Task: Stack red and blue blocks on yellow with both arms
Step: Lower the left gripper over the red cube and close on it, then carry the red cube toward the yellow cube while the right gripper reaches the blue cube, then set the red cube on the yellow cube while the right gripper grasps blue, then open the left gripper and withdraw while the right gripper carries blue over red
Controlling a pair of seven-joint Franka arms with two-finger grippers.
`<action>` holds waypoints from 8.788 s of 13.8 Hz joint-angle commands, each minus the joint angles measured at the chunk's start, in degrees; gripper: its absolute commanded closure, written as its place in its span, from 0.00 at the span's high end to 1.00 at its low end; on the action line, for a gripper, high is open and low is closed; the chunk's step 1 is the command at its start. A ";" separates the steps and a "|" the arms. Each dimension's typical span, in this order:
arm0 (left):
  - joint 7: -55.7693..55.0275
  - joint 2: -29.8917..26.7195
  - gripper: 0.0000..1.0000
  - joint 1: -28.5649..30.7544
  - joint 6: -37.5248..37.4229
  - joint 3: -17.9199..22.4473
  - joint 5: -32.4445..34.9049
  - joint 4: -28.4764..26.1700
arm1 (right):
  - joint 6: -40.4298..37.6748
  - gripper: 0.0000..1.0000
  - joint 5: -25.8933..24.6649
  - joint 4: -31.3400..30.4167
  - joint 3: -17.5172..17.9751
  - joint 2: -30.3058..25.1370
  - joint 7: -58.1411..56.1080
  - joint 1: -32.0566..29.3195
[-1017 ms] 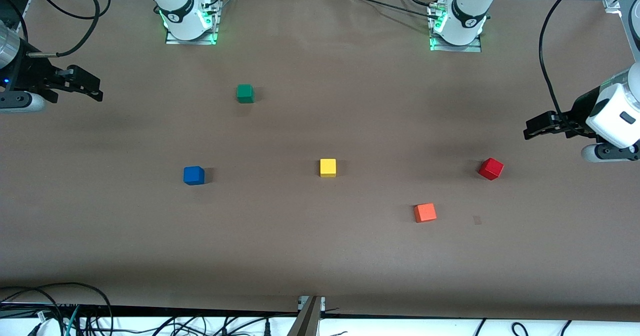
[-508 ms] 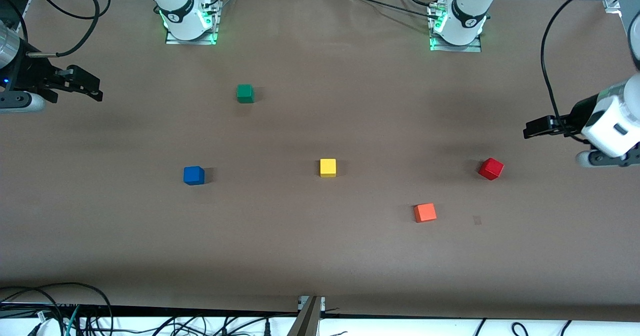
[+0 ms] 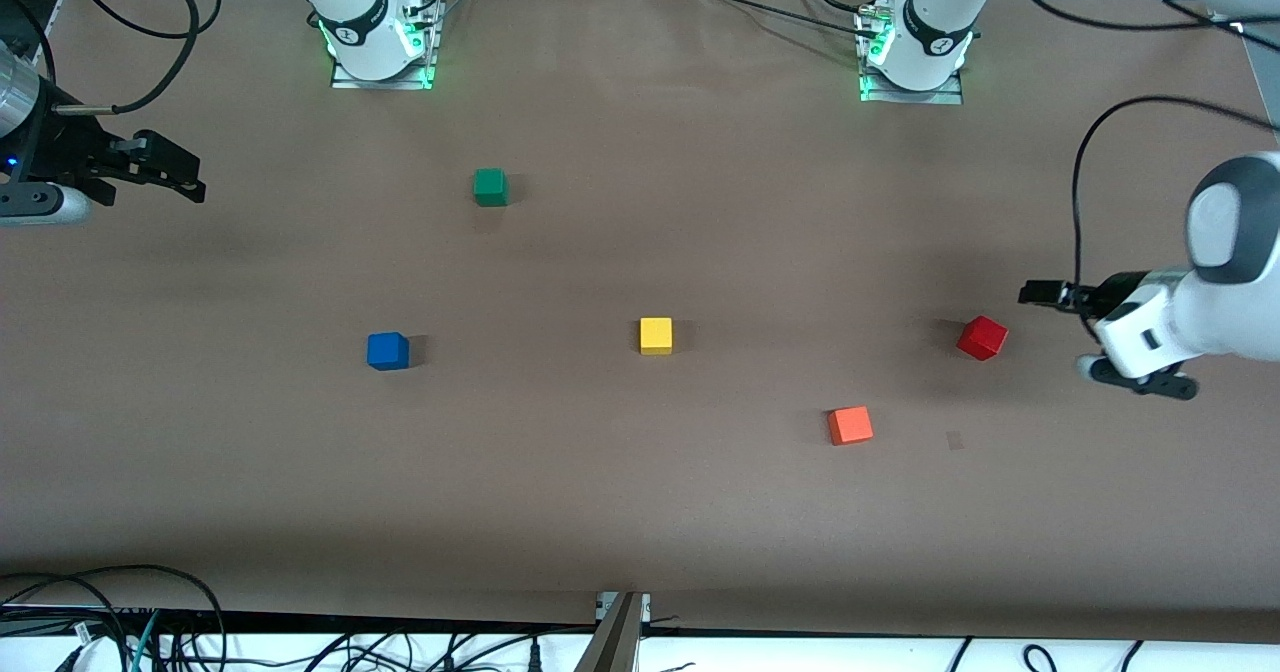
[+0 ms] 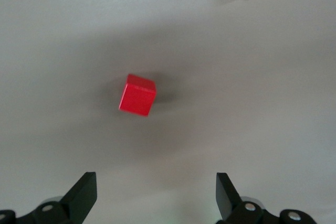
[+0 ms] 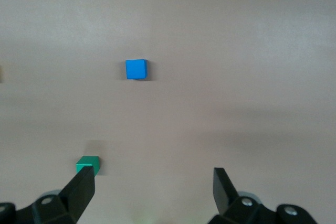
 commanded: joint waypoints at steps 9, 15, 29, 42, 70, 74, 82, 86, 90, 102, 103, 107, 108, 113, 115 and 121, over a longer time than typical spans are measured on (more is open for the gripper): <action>16.42 -5.43 1.00 0.06 40.01 -0.26 1.09 -30.83 | -1.00 1.00 -0.18 1.27 -0.05 0.38 0.42 0.14; 16.69 -3.85 1.00 0.15 48.98 -0.26 4.67 -34.26 | -0.91 1.00 -0.36 1.36 -0.05 0.38 0.41 0.05; 16.95 -1.21 0.90 1.12 52.60 -0.34 5.04 -35.06 | 1.55 1.00 1.93 1.18 -0.13 1.61 -0.55 -0.48; 2.58 -2.35 0.18 -5.36 41.45 -5.53 4.78 -22.77 | 14.13 1.00 3.33 -7.04 -0.13 13.65 -10.57 -1.01; -61.09 21.91 0.19 -41.51 29.31 -4.04 4.95 14.60 | 53.49 0.47 10.63 -23.25 4.44 28.15 -8.63 1.63; -61.09 22.34 0.20 -43.09 29.31 -1.93 4.95 14.86 | 46.32 0.27 10.72 -17.65 4.44 27.19 -8.72 1.63; -61.09 24.37 0.78 -43.44 27.02 -1.66 4.87 18.29 | 23.97 0.27 10.63 2.75 4.52 27.01 2.59 4.17; -60.83 24.11 1.00 -42.74 23.09 -1.22 4.34 21.97 | 23.79 0.28 10.63 3.56 4.52 27.01 5.95 5.76; -57.25 21.92 1.00 -36.26 10.44 -1.92 4.16 26.90 | 23.79 0.28 10.63 4.96 4.61 27.01 13.39 9.52; -25.60 3.73 1.00 -7.08 -4.25 -1.84 3.20 26.73 | 28.53 0.28 2.12 20.42 4.09 40.97 47.61 34.49; -24.19 1.45 1.00 -5.49 -4.70 -1.75 3.37 26.29 | 28.88 0.29 1.32 20.78 4.09 41.59 47.62 34.68; -20.14 -7.95 1.00 -1.53 -5.84 -1.49 3.37 17.18 | 31.95 0.29 0.44 20.78 4.09 42.83 47.53 35.91; -20.14 -10.59 1.00 -1.34 -6.02 -1.49 3.37 14.02 | 32.39 0.29 -0.35 20.78 4.09 43.09 47.53 35.91; -19.78 -17.20 1.00 -1.25 -5.58 -1.83 3.37 3.54 | 33.01 0.33 -1.58 20.78 4.09 44.58 47.70 36.70; -19.70 -15.98 1.00 -1.26 -5.94 -1.84 3.37 4.31 | 33.01 0.36 -1.59 20.70 4.00 44.59 47.71 36.79; -20.66 -15.45 1.00 -2.40 -5.94 -2.10 3.46 4.67 | 34.07 0.67 -1.59 20.70 4.00 45.11 47.71 36.79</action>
